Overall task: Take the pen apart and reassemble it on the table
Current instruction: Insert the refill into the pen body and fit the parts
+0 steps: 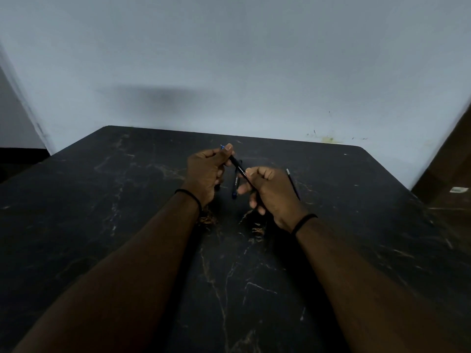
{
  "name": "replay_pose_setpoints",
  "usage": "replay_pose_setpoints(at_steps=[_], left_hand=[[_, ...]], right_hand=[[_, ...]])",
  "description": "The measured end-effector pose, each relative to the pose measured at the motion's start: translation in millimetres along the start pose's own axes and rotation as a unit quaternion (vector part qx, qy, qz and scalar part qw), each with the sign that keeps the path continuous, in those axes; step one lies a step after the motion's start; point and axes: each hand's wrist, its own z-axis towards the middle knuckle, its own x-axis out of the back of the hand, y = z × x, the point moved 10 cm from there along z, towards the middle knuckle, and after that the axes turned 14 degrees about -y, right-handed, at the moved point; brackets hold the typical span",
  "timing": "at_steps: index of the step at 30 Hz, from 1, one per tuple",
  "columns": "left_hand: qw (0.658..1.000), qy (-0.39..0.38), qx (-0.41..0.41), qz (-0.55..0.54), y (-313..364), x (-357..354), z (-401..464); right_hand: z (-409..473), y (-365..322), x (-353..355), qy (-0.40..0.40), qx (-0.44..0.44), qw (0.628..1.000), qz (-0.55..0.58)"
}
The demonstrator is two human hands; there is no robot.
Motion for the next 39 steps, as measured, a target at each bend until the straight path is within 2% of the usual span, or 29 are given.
replay_pose_setpoints(at_steps=[2,4,6,8,14,16,20,22,25,28,30,33,35,37,39], left_hand=[[1.000,0.012,0.008,0.007,-1,2,-2],[1.000,0.023,0.011,0.009,0,4,-4],[1.000,0.024,0.012,0.015,0,3,-4],[0.999,0.022,0.014,0.021,0,1,-4],[0.999,0.028,0.021,0.034,0,1,-4],[0.998,0.033,0.017,0.045,2,2,-6],[0.989,0.063,-0.019,0.133,17,7,-6],[0.956,0.129,-0.029,0.263,32,24,-9],[0.856,0.227,-0.012,0.465,51,49,-18],[0.772,0.192,0.108,0.596,38,57,-13],[0.726,0.125,0.132,0.663,28,47,-7],[0.697,0.075,0.133,0.701,23,35,-5],[0.693,0.059,0.156,0.702,18,35,-3],[0.707,0.042,0.167,0.686,14,33,1],[0.737,0.042,0.163,0.655,13,33,3]], right_hand=[[0,-5,5,0.029,0.012,0.992,-0.122],[-1,-11,12,0.086,0.017,0.957,-0.276],[-2,-20,18,0.126,0.032,0.921,-0.367],[1,-22,20,0.122,0.040,0.916,-0.381],[3,-18,19,0.106,0.040,0.932,-0.344],[2,-19,19,0.110,0.042,0.925,-0.360],[-3,-24,21,0.129,0.057,0.920,-0.365],[-4,-21,25,0.148,0.052,0.924,-0.349],[-5,-18,32,0.165,0.047,0.928,-0.329],[-5,-17,32,0.167,0.047,0.925,-0.337],[-6,-17,31,0.166,0.045,0.925,-0.339],[-6,-20,29,0.168,0.042,0.919,-0.354],[-6,-21,29,0.169,0.039,0.918,-0.356],[-7,-22,28,0.171,0.039,0.916,-0.361],[-7,-22,27,0.168,0.037,0.914,-0.367]])
